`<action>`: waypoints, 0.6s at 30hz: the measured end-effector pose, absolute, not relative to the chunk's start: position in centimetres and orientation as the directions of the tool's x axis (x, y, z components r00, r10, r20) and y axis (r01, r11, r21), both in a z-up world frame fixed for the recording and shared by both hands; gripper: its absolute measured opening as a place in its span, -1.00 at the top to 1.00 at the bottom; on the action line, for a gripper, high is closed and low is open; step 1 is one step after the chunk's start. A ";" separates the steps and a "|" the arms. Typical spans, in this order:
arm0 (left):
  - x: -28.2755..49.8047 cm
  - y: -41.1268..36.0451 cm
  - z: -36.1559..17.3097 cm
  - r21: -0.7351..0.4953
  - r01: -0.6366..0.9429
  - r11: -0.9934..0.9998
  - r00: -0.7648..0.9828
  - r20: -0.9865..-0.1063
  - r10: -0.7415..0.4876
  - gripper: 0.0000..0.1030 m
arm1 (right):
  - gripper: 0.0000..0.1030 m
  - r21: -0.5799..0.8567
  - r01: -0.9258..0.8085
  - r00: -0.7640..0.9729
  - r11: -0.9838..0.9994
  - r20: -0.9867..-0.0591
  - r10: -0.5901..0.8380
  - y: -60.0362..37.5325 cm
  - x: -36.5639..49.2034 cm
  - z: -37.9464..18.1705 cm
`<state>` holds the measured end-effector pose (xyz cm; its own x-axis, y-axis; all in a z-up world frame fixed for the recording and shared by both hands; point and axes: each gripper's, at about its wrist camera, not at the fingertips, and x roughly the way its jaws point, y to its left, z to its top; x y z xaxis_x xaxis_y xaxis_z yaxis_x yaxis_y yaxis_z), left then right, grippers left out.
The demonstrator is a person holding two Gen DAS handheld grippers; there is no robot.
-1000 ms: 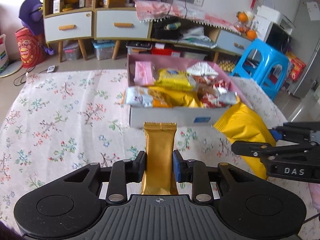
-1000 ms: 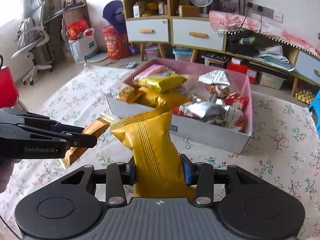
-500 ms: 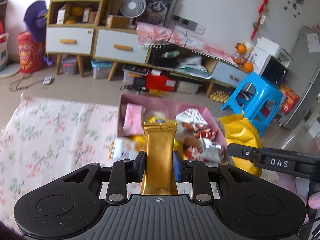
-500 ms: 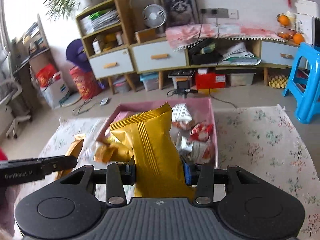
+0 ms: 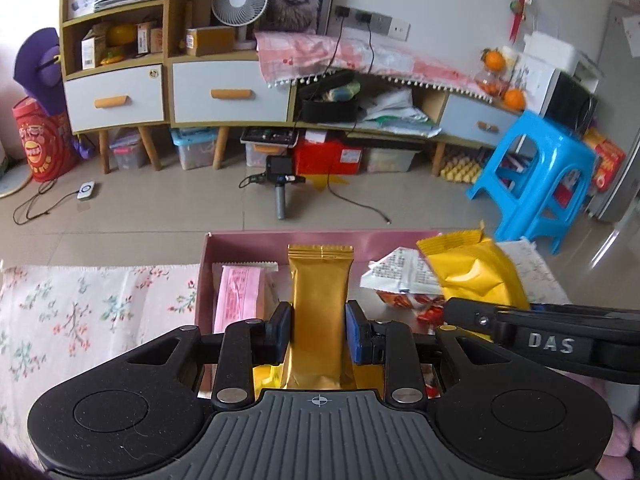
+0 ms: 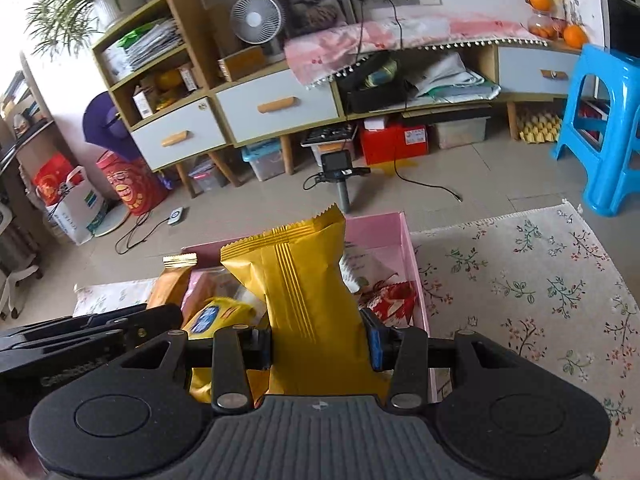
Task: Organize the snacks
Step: 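Carry the gold bar and yellow pouch over the pink box, then open both grippers to drop the gold bar and yellow pouch into the box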
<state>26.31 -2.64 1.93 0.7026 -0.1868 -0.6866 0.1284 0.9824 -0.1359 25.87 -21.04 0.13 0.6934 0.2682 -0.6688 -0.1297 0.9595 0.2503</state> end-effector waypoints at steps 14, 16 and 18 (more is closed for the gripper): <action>25.9 -3.0 1.6 -0.095 0.136 0.986 0.740 -0.652 -0.165 -0.07 | -0.10 0.259 -0.102 0.709 0.961 -0.658 0.253 -22.1 26.4 0.2; 25.4 -2.8 1.9 -0.094 0.135 0.986 0.741 -0.651 -0.163 -0.15 | -0.25 0.255 -0.095 0.718 0.962 -0.653 0.243 -22.4 26.0 0.5; 24.8 -2.5 2.3 -0.091 0.132 0.987 0.742 -0.651 -0.159 -0.26 | -0.29 0.251 -0.090 0.725 0.964 -0.647 0.236 -22.7 25.5 1.0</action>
<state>24.80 -2.53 2.27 0.7422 -0.1594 -0.6510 0.1318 0.9870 -0.0915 25.49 -22.69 0.97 0.7247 0.2362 -0.6473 -0.0896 0.9637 0.2513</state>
